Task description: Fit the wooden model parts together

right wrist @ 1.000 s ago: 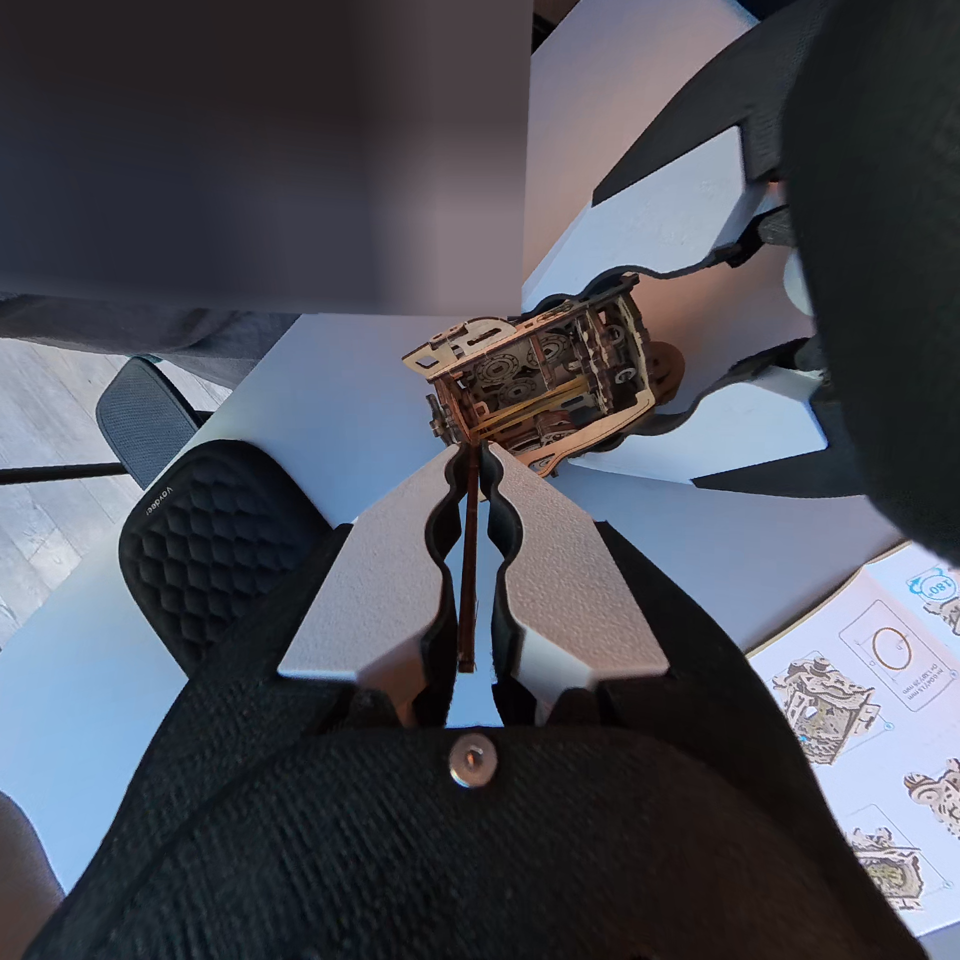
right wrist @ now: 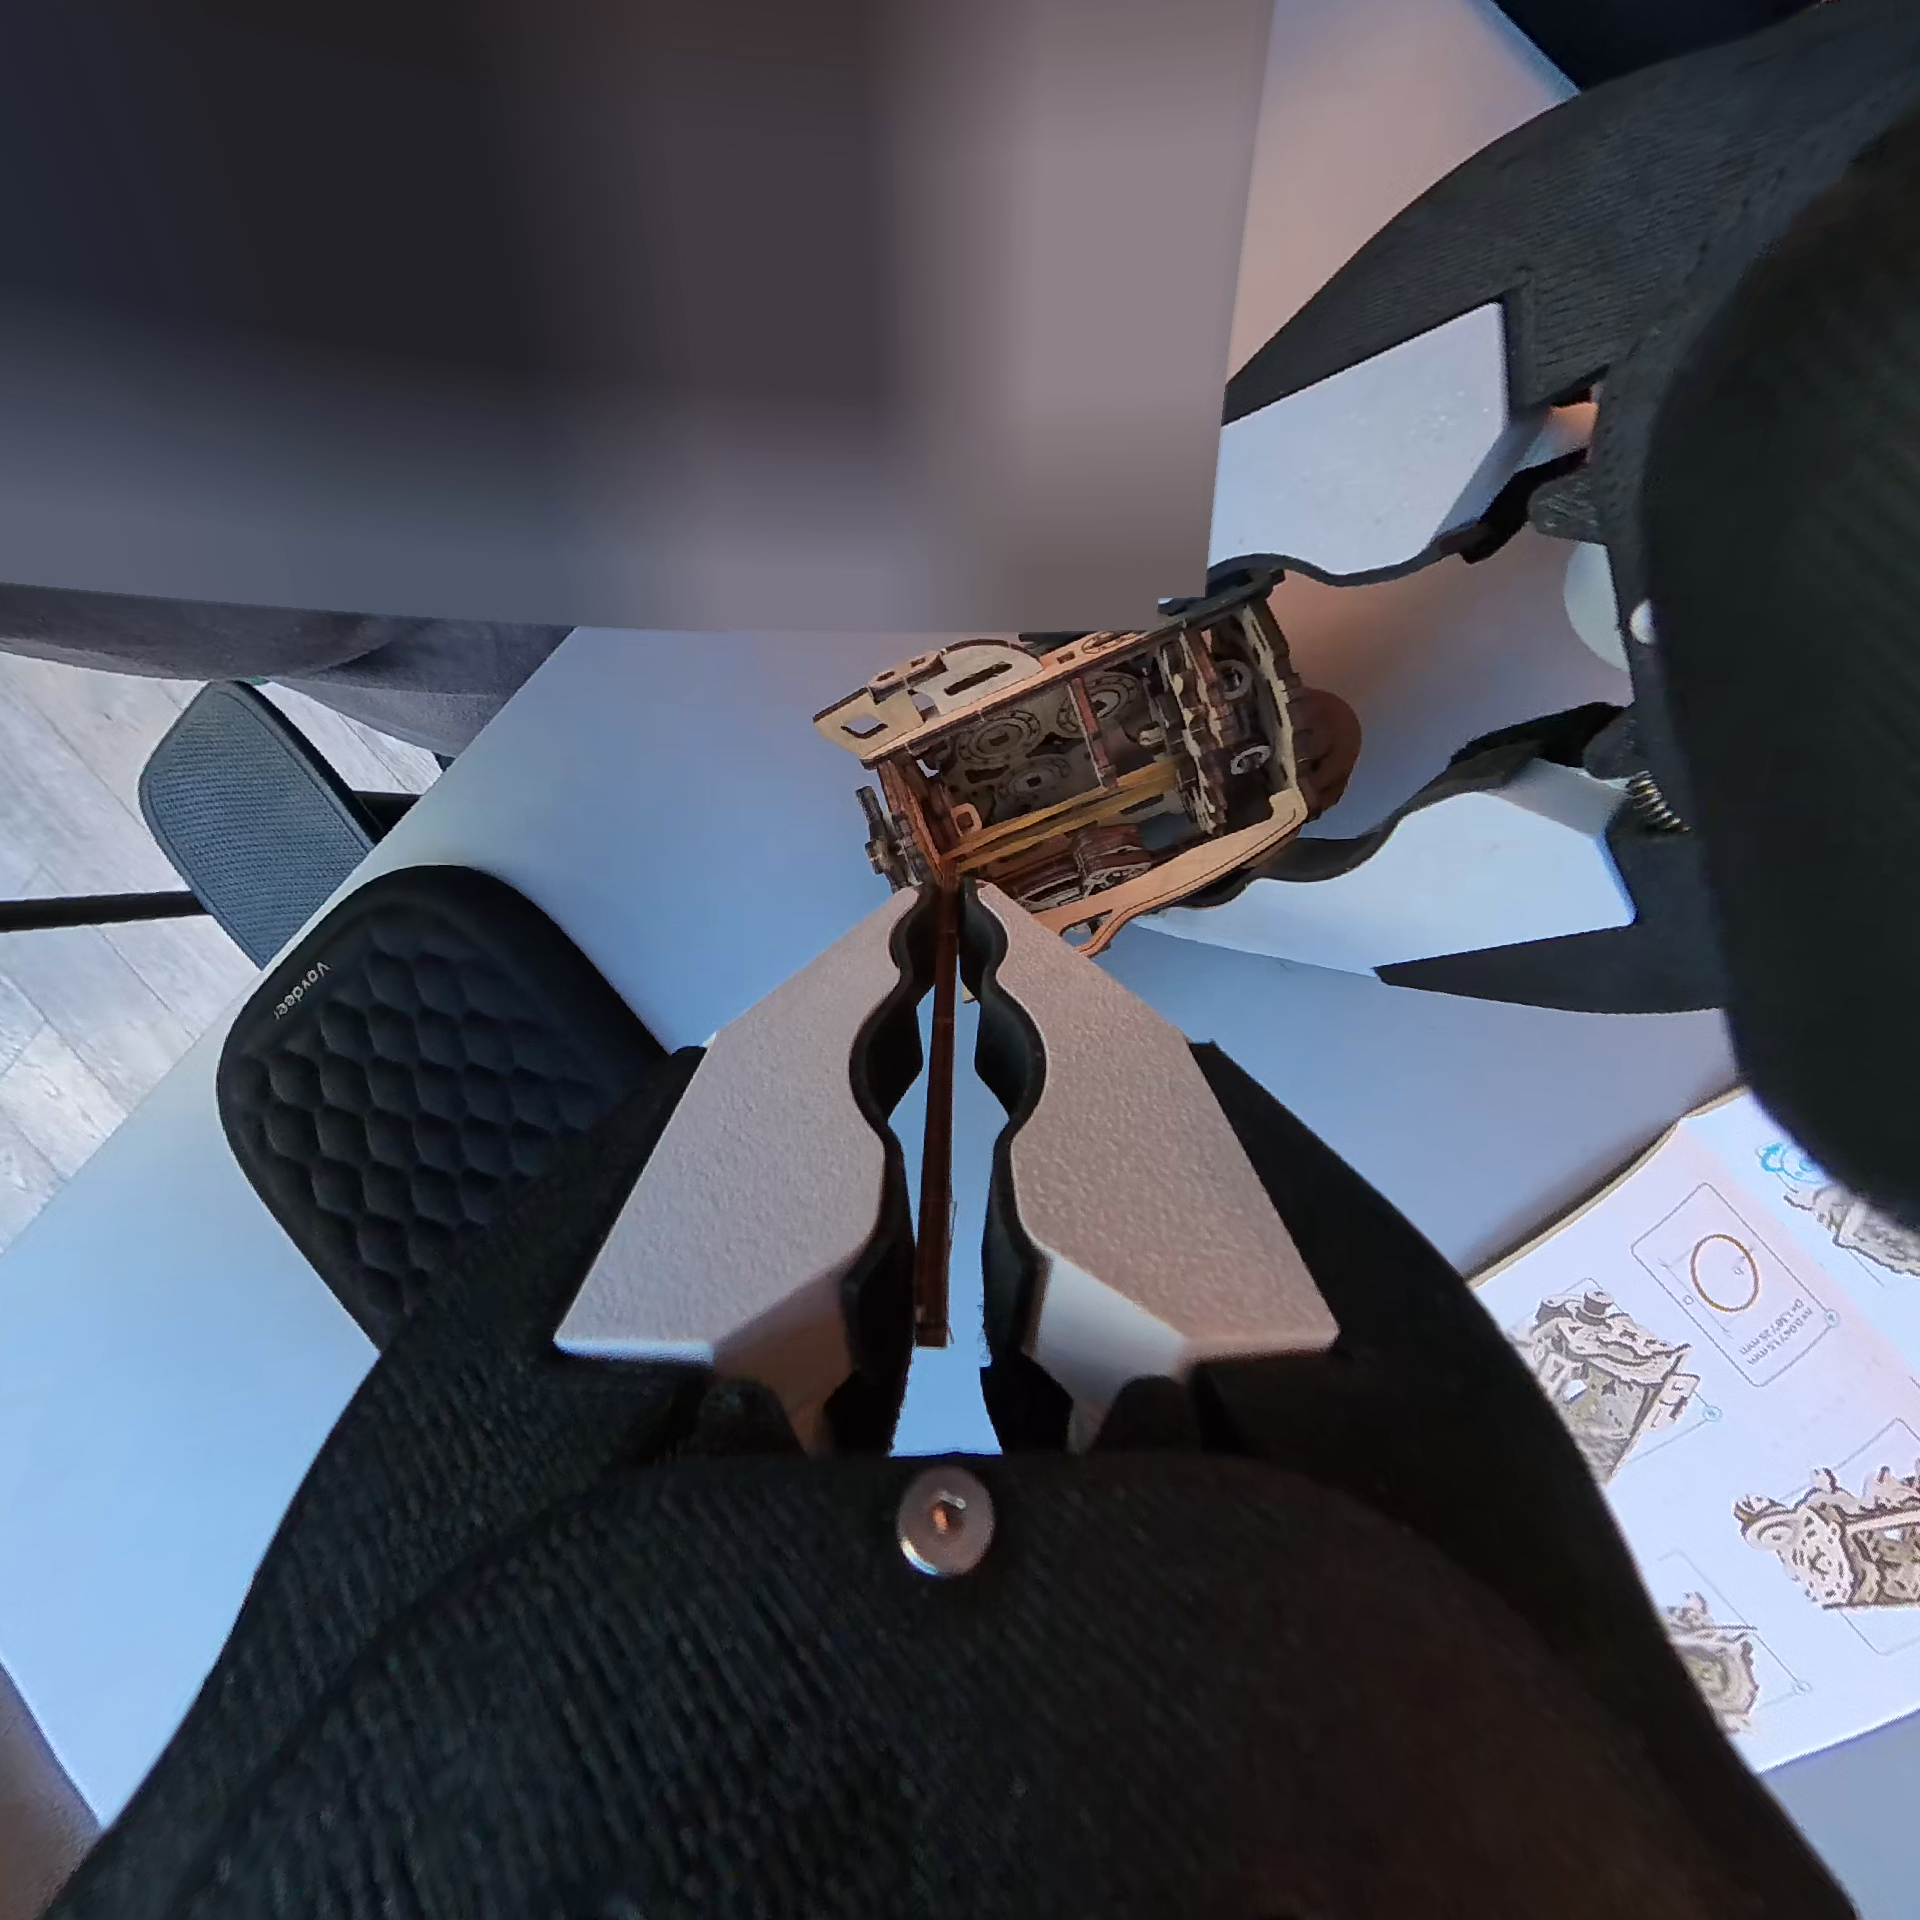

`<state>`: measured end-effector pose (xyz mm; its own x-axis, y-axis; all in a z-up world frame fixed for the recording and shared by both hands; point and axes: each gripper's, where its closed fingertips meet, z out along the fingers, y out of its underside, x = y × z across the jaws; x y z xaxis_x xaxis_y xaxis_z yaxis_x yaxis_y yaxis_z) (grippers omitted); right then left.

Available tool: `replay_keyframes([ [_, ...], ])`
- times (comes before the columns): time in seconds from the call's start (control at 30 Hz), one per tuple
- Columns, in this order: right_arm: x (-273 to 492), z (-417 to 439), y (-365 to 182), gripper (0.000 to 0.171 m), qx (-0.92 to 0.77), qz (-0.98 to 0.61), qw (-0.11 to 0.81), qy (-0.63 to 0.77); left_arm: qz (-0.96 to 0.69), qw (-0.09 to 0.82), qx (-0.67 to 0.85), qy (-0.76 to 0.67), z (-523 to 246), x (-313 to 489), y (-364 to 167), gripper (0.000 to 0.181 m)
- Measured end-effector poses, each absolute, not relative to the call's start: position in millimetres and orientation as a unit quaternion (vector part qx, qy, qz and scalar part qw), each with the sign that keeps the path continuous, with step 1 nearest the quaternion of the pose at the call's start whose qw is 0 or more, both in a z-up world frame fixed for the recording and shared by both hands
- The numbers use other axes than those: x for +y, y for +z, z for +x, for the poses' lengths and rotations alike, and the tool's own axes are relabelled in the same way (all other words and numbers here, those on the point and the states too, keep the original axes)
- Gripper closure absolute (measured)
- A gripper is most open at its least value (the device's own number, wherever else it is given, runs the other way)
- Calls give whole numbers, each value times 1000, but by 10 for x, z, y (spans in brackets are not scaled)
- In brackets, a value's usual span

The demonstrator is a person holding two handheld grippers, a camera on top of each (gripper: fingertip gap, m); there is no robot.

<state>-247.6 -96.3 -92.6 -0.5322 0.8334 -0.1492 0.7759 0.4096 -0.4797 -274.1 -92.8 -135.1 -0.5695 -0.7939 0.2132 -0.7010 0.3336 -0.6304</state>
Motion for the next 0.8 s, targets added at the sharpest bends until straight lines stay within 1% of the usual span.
replay_keyframes([
  [0.27,-920,-2445,-1001,170,-844,-478,48,236,-459,66,814,-350,-2740,-927,-1353,116],
  [0.37,-875,-2482,-929,170,-836,-483,74,252,-457,68,816,-348,-2742,-928,-1354,116],
  [0.47,-775,-2586,-804,170,-824,-482,133,267,-458,67,815,-349,-2742,-928,-1352,116],
  [0.53,-770,-2636,-769,170,-820,-475,152,280,-458,66,814,-350,-2742,-928,-1352,116],
  [0.8,-795,-2674,-897,170,-836,-457,134,272,-460,65,813,-353,-2739,-928,-1350,117],
])
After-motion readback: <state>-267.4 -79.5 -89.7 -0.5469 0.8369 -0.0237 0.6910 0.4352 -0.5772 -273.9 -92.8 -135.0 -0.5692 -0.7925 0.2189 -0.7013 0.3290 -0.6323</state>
